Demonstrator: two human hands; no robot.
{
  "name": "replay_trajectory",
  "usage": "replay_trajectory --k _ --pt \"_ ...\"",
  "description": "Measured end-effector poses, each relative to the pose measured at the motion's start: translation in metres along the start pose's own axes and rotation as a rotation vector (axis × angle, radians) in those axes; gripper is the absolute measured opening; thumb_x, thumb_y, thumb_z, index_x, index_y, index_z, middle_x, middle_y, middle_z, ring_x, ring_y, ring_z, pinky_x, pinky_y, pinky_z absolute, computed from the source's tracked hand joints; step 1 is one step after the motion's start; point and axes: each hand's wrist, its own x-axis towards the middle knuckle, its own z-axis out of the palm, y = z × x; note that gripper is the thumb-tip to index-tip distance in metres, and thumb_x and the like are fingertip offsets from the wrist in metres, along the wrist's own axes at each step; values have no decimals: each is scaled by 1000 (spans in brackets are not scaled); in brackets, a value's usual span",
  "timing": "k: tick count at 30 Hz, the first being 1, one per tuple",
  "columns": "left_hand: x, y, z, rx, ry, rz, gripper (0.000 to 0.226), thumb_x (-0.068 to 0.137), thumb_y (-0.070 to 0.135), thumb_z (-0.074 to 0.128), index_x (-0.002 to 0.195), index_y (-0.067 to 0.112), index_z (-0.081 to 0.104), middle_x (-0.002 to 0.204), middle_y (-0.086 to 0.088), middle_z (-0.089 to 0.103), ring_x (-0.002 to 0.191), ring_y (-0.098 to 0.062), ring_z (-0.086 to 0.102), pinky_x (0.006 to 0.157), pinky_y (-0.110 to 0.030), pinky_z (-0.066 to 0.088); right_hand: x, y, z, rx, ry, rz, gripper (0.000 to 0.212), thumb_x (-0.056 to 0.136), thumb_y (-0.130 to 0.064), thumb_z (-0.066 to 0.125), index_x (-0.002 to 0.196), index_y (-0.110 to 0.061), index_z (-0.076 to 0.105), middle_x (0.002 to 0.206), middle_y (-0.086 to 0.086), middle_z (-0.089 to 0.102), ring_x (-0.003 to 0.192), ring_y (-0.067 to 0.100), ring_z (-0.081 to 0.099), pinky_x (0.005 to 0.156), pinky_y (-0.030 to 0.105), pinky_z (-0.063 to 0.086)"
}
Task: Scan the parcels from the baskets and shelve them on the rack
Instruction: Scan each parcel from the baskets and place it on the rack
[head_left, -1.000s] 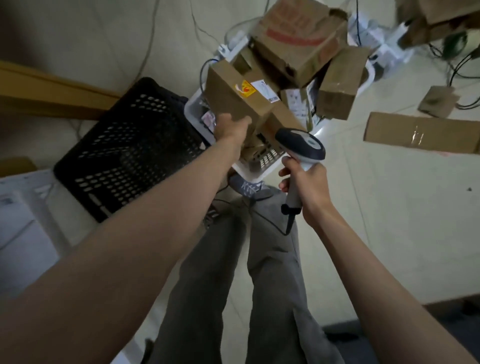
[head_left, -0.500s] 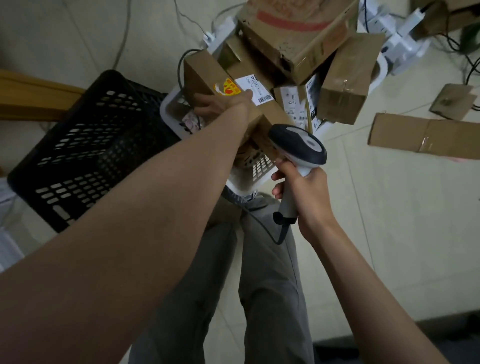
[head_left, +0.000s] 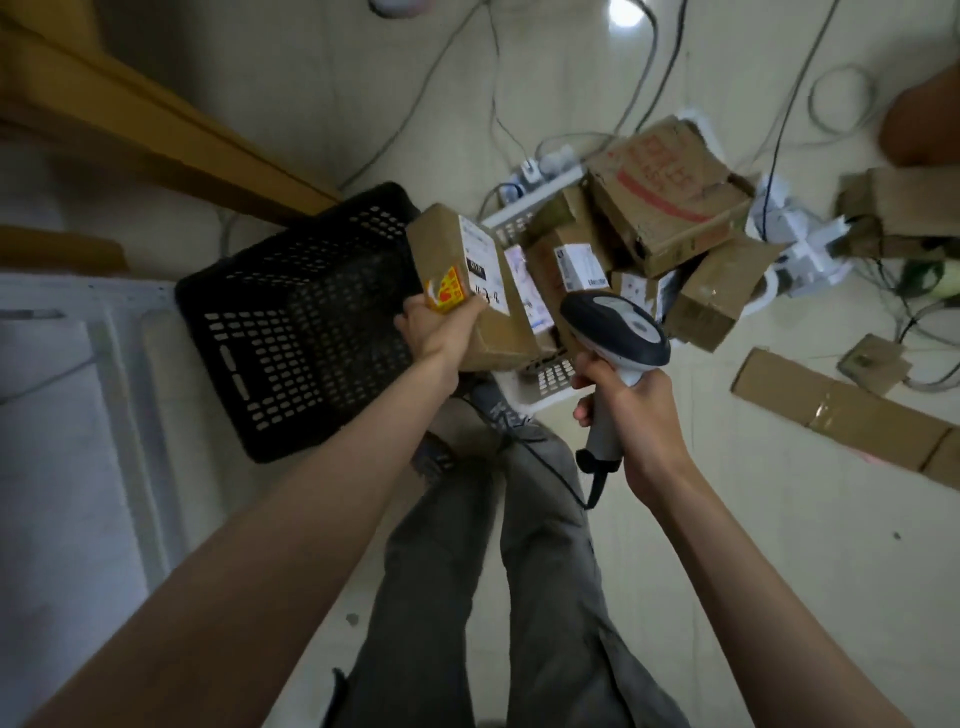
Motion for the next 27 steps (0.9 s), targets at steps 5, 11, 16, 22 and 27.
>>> replay_trajectory --k 5,11,16,22,27 --pt "-46 7 -87 -170 -29 -17 67 72 41 83 130 21 54 133 -5 54 117 -22 57 104 -42 49 -44 -52 17 -121 -185 -128 8 96 -13 65 92 -5 66 73 12 64 49 21 52 48 30 45" --pt "-110 4 -197 -449 12 -8 75 60 43 83 128 26 58 121 1 66 105 -17 66 87 -38 58 -115 -101 53 -291 -401 -268 11 96 -22 68 91 -13 67 57 11 61 44 18 54 46 25 44" --pt "-179 -29 -286 -592 118 41 75 54 53 79 123 33 57 114 10 62 102 -11 61 70 -30 50 -195 -124 88 -402 -637 -351 16 98 -22 67 110 -14 62 55 8 58 47 18 54 47 28 47" --pt "-269 -94 -372 -766 279 82 45 79 31 81 114 34 53 112 7 63 100 -14 63 73 -35 55 -296 -129 123 -520 -878 -479 13 99 -23 64 105 -11 65 58 12 58 52 18 54 51 25 48" --pt "-334 -134 -425 -897 534 119 61 80 23 81 127 29 43 112 9 57 98 -9 57 78 -36 53 -370 -133 160 -550 -1076 -502 12 98 -23 66 100 -11 65 61 11 59 55 20 56 57 30 50"
